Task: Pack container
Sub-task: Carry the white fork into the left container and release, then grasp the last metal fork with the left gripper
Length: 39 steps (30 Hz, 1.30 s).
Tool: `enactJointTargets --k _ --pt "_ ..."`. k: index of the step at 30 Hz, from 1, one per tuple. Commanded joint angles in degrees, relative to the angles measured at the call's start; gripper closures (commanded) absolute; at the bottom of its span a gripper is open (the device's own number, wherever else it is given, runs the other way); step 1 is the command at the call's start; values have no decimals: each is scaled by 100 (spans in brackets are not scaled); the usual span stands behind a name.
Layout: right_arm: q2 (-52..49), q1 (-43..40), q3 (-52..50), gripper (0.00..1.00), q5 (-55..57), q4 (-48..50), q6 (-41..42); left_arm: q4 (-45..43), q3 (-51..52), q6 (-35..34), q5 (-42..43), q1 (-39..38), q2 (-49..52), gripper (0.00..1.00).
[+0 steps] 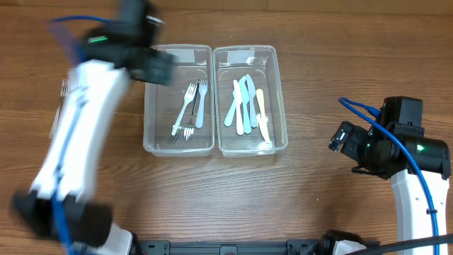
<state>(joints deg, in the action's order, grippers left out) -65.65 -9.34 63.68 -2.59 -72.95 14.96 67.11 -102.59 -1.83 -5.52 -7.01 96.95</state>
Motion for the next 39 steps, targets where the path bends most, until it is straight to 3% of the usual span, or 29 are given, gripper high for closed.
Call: enactJointTargets --k 1,6,9,17,28,34,37,39 --pt "-7 -4 24 0 -9 68 -20 4 -44 387 -234 1545 -487 0" --pt "-7 -4 24 0 -9 61 -22 -422 7 1311 542 3270 63 0" --pt "-7 -4 22 0 -9 44 -22 -702 7 1561 732 3718 719 0" --pt "-7 -4 24 0 -4 50 -22 -1346 7 2618 1266 3735 2496 0" --pt "-7 -4 24 0 57 208 -22 -1541 7 2645 800 3644 3578 0" --pt "-7 -4 22 0 61 223 -24 -1263 35 2533 682 3644 3683 7" --pt "-7 -4 22 0 184 214 -24 -1163 37 2535 684 3644 3683 20" --pt "-7 -4 22 0 184 210 -24 -1156 37 2535 684 3644 3683 38"
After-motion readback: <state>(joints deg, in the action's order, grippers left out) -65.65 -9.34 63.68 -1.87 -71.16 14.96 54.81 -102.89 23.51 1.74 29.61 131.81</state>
